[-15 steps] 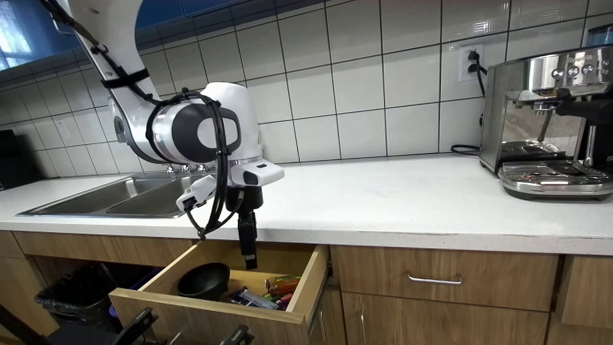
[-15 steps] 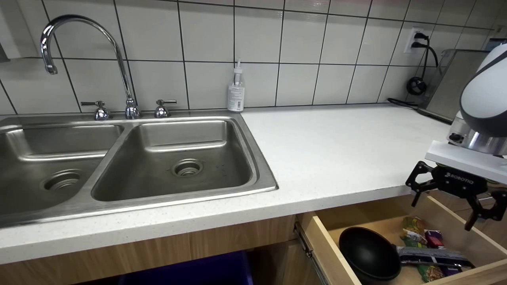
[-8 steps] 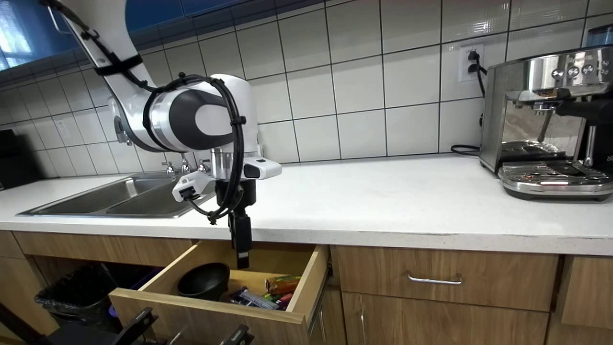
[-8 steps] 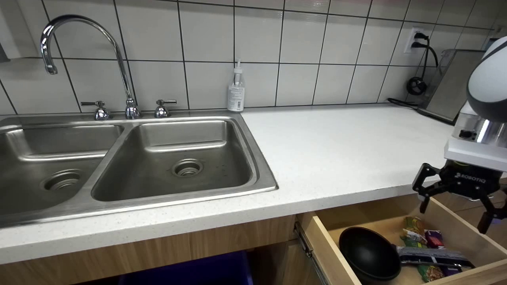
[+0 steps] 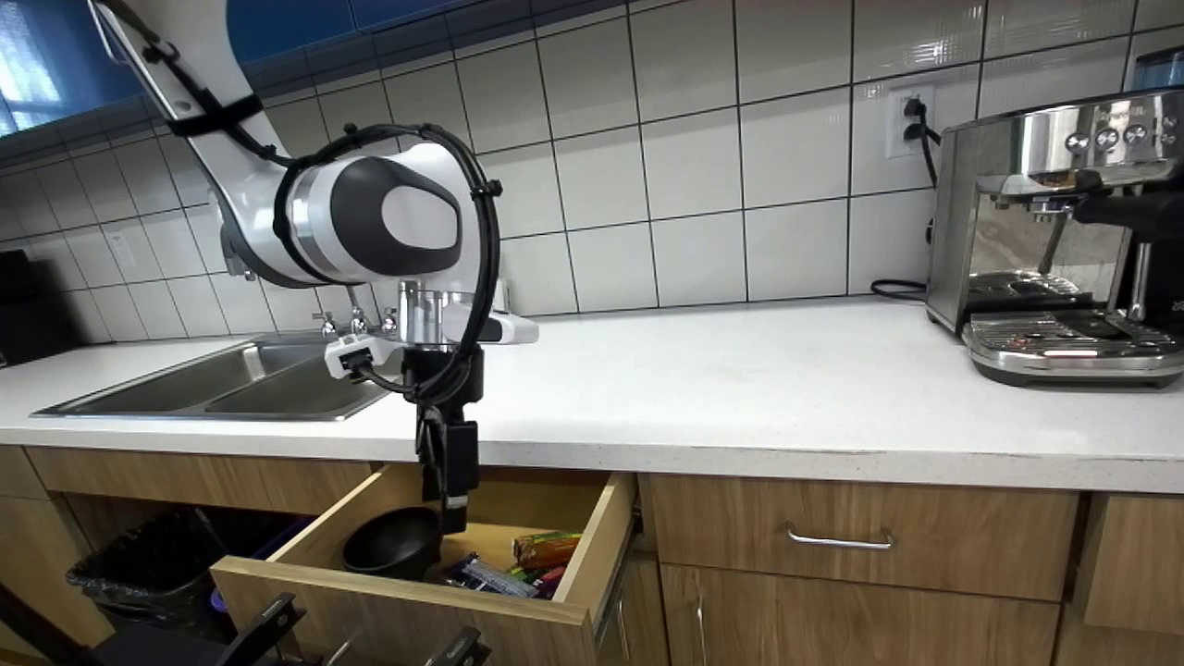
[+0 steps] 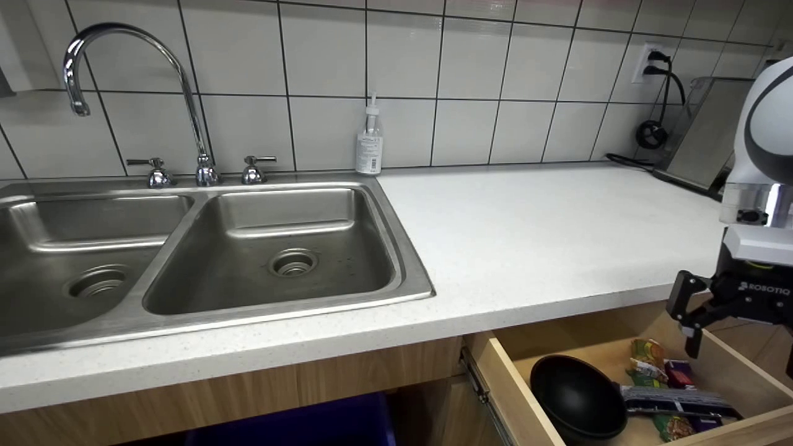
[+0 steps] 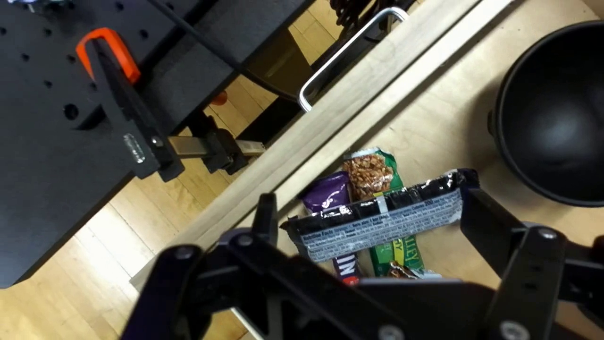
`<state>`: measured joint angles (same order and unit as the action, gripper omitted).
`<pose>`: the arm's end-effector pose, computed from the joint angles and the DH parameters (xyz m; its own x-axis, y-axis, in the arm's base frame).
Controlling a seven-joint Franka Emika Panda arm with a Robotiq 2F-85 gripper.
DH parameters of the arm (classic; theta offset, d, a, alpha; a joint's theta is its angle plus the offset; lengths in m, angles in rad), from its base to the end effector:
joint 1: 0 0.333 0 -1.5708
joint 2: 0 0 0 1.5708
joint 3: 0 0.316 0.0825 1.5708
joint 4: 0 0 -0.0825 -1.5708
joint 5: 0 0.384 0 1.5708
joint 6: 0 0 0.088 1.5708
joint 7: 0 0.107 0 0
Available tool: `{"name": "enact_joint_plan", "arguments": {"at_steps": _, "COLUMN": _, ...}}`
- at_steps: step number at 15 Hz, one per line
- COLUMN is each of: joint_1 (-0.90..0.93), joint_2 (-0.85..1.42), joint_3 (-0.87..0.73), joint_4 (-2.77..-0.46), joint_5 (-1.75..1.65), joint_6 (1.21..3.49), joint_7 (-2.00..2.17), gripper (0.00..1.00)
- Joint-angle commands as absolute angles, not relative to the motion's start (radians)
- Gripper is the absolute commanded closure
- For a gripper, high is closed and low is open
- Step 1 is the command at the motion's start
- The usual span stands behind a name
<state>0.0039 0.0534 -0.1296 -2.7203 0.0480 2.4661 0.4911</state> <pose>0.3629 -0.0469 0.1871 0.7489 -0.6045 -0.2716 -0.5927 -0.7943 0.1334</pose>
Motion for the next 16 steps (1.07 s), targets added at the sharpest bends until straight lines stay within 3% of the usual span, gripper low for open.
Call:
{"name": "enact_joint_plan", "arguments": {"at_steps": 1, "joint_1": -0.026, "joint_2": 0.011, "joint_3": -0.122, "joint_4": -2.738, "joint_5": -0.008, "joint_6": 2.384, "joint_7": 0.451, "gripper": 0.0}}
{"name": "enact_joint_plan", "arguments": {"at_steps": 16, "joint_1": -0.027, "joint_2": 0.09, "joint_3": -0.121, "joint_4": -2.717, "joint_5": -0.151, "joint_6": 2.233, "joint_7": 0.458, "gripper": 0.0}}
